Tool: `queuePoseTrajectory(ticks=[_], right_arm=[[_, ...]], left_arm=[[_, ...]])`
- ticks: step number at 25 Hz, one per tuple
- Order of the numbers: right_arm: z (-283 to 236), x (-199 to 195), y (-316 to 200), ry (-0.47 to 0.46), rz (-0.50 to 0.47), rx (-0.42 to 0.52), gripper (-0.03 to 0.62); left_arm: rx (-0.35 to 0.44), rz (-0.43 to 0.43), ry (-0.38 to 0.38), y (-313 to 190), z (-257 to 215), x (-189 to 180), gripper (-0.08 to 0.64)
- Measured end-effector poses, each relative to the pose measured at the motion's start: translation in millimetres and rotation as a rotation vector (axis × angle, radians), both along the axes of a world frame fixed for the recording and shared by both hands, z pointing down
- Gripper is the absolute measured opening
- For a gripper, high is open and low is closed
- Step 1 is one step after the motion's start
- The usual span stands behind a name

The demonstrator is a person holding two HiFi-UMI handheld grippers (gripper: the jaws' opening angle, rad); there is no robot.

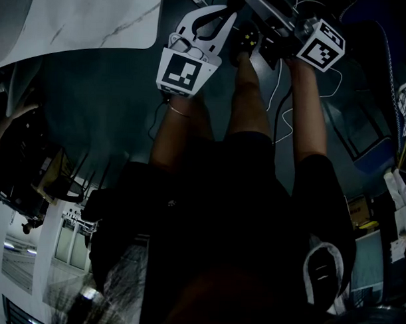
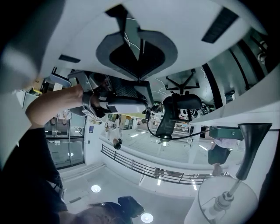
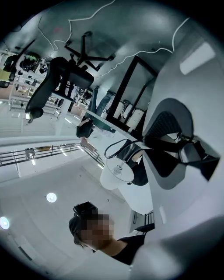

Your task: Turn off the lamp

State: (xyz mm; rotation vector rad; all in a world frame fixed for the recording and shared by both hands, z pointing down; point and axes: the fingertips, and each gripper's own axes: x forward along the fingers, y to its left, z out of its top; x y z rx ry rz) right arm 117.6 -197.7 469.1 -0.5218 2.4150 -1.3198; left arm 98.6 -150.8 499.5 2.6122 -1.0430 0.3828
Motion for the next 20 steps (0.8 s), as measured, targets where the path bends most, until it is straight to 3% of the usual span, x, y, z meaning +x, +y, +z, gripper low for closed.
queuePoseTrajectory(ticks=[8,20], right_arm=[[1.6,1.4,-1.2,-0.011,0.013,-0.022,0.083],[17.7,2.1,6.3,0.12,0.028,0.006,0.08]], left_arm=[[-0.002,-0.003,-0.001,-0.8,0.3,0.0,0.014],[-0.047,-0.032,-0.015,5.7,22.4,-0.3,0.015]])
